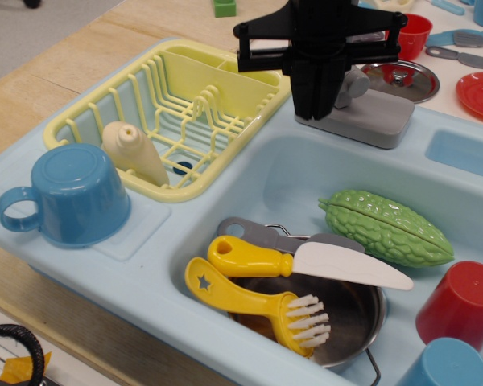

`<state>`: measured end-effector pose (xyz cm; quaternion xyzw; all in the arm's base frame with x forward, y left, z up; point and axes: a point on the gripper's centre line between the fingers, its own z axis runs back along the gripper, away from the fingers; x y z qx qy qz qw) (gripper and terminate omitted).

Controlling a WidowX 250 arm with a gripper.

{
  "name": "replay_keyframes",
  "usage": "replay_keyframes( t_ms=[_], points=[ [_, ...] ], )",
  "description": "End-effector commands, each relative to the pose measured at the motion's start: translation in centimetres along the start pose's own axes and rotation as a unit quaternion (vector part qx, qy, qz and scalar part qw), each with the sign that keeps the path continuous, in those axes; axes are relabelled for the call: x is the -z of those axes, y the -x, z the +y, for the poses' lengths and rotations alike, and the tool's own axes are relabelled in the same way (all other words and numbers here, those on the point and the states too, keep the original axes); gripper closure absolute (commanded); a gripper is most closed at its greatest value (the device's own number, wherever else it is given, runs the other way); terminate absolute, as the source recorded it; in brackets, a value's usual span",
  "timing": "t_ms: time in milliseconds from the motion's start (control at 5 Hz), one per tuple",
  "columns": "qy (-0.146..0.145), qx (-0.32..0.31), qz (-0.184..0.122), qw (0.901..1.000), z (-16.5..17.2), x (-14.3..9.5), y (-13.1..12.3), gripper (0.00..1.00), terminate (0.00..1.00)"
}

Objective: Turn lever vertical to front

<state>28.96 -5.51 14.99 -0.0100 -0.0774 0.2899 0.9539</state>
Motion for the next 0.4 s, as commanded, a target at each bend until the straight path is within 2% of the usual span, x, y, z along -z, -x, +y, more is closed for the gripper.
replay_keyframes(
  t_ms=[0, 200],
  points=[
    [-0.006, -0.042, -0.014, 0.999, 0.3, -2.43, 1.49, 1.0, 0.0],
    [0.006, -0.057, -0.006, 0.9983, 0.6, -2.41, 2.43, 0.0, 1.0]
  ],
)
